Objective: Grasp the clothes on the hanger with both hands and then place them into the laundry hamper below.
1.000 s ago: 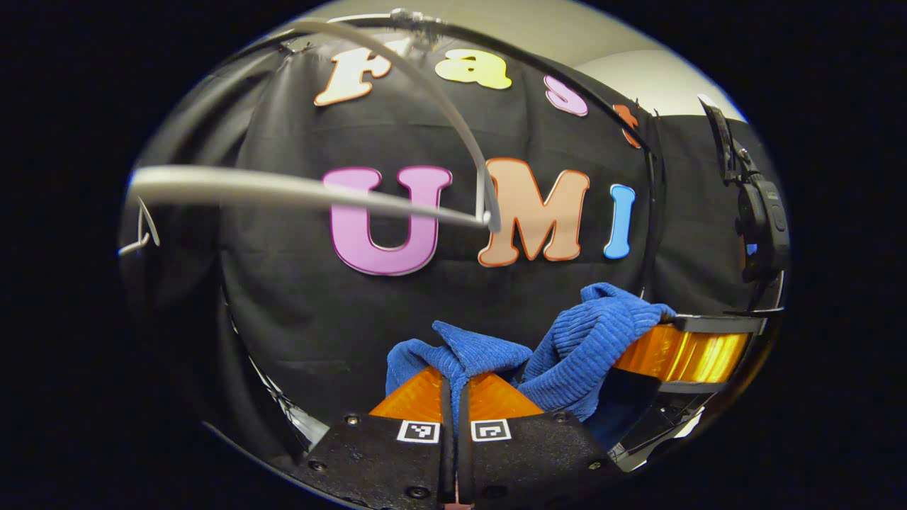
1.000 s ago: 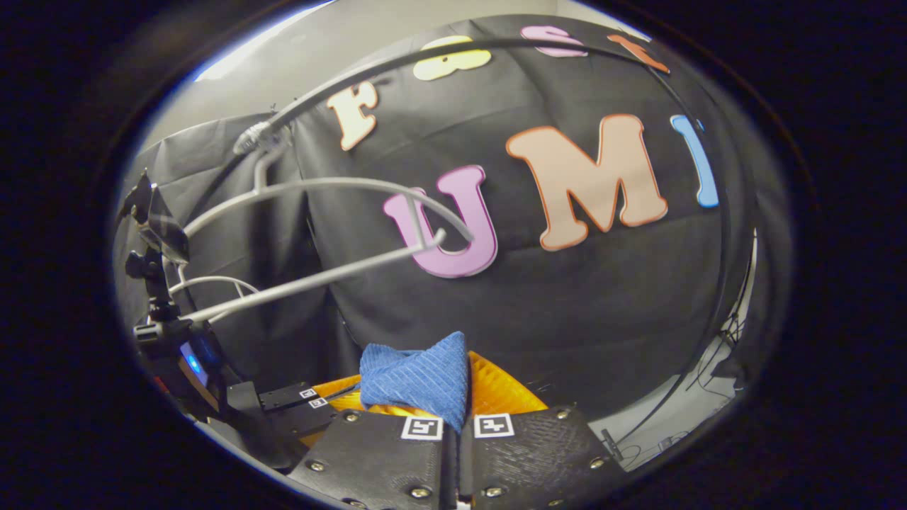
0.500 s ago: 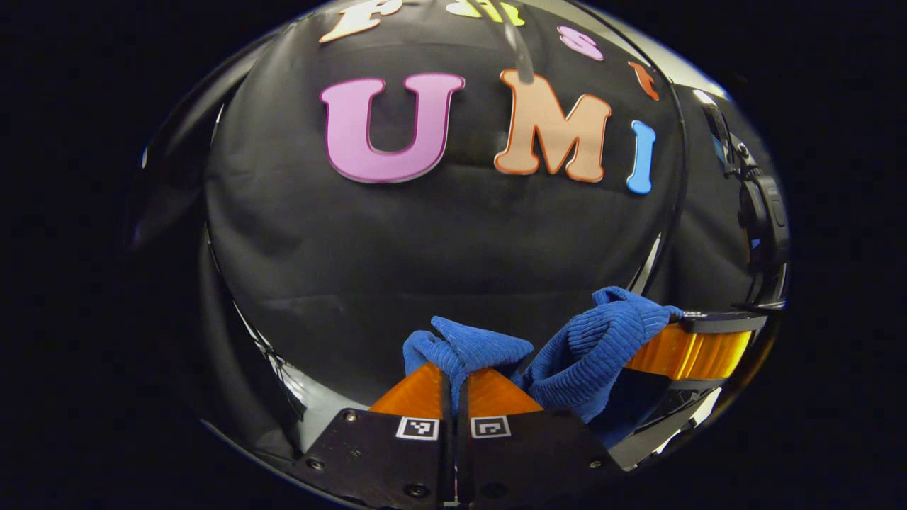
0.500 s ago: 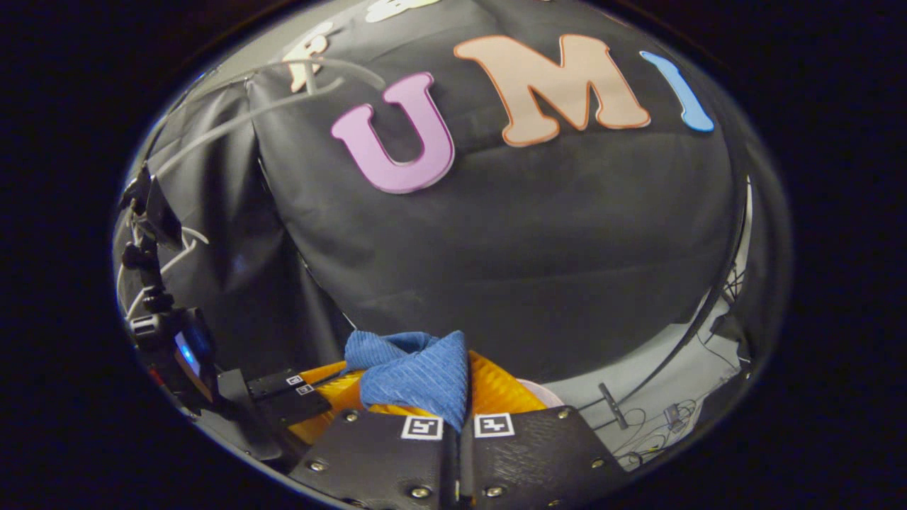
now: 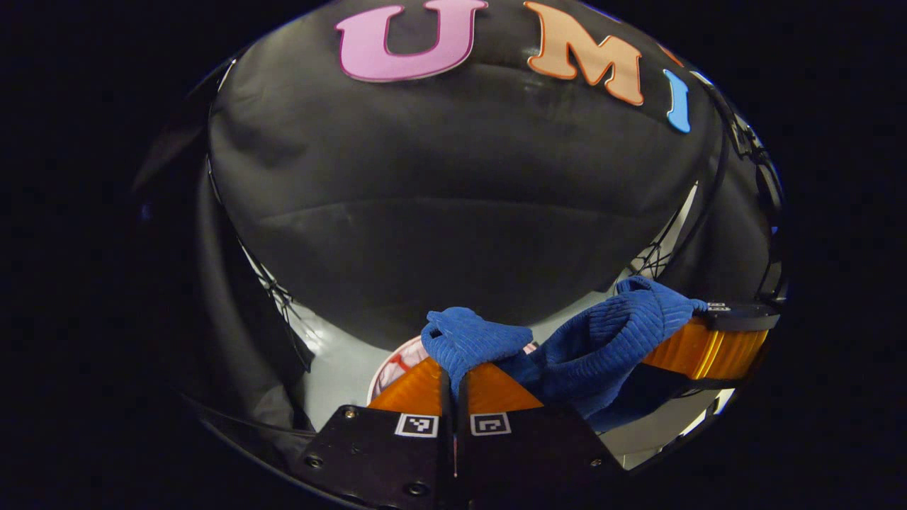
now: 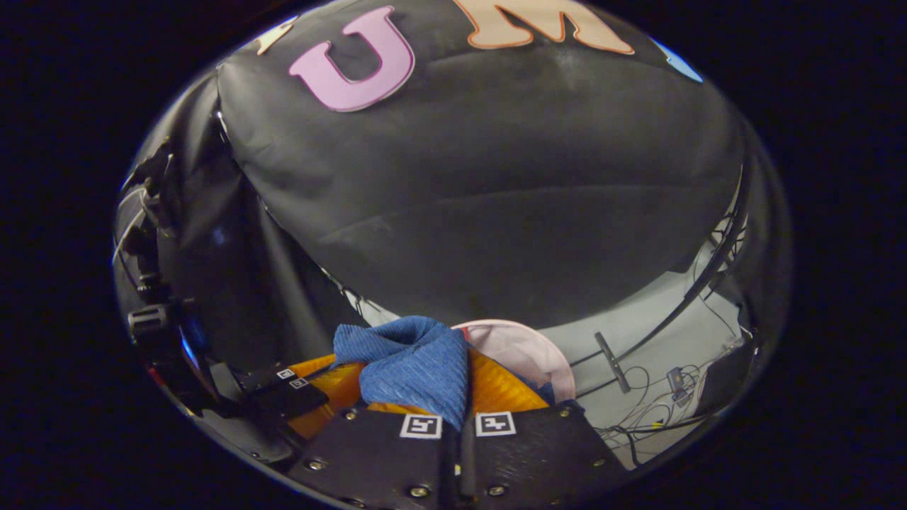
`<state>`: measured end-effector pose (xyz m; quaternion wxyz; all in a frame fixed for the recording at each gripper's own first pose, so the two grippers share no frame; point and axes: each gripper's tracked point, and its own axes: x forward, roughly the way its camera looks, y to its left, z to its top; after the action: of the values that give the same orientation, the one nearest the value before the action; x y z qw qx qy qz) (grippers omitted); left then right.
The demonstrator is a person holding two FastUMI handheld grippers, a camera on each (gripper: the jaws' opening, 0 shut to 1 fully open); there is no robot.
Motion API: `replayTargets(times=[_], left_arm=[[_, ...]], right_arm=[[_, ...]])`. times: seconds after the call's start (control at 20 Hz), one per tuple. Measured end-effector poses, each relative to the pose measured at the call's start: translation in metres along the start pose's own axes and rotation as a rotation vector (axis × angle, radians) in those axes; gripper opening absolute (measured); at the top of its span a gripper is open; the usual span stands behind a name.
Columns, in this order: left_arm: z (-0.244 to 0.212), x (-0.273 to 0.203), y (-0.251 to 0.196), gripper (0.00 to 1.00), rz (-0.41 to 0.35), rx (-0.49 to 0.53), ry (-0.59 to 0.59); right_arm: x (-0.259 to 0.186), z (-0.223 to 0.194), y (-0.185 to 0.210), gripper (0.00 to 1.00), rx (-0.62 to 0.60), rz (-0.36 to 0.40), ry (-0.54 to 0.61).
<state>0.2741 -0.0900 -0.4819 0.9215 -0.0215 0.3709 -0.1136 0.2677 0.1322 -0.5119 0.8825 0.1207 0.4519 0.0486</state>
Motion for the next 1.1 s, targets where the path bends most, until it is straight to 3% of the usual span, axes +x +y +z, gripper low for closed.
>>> replayTargets(times=[0.35,0.5,0.8,1.1], left_arm=[[-0.066,0.033,0.009,0.02,0.027,0.003,0.167],[-0.084,0.039,0.013,0.03,0.040,0.000,0.221],[-0.100,0.046,0.014,0.04,0.053,-0.019,0.277],[-0.108,0.034,0.012,0.05,0.030,-0.029,0.313]], right_arm=[[0.048,-0.063,-0.014,0.04,0.015,-0.118,0.154],[0.057,-0.083,-0.014,0.04,-0.009,-0.136,0.206],[0.065,-0.096,-0.014,0.04,-0.027,-0.172,0.245],[0.051,-0.088,-0.009,0.13,-0.007,-0.173,0.224]])
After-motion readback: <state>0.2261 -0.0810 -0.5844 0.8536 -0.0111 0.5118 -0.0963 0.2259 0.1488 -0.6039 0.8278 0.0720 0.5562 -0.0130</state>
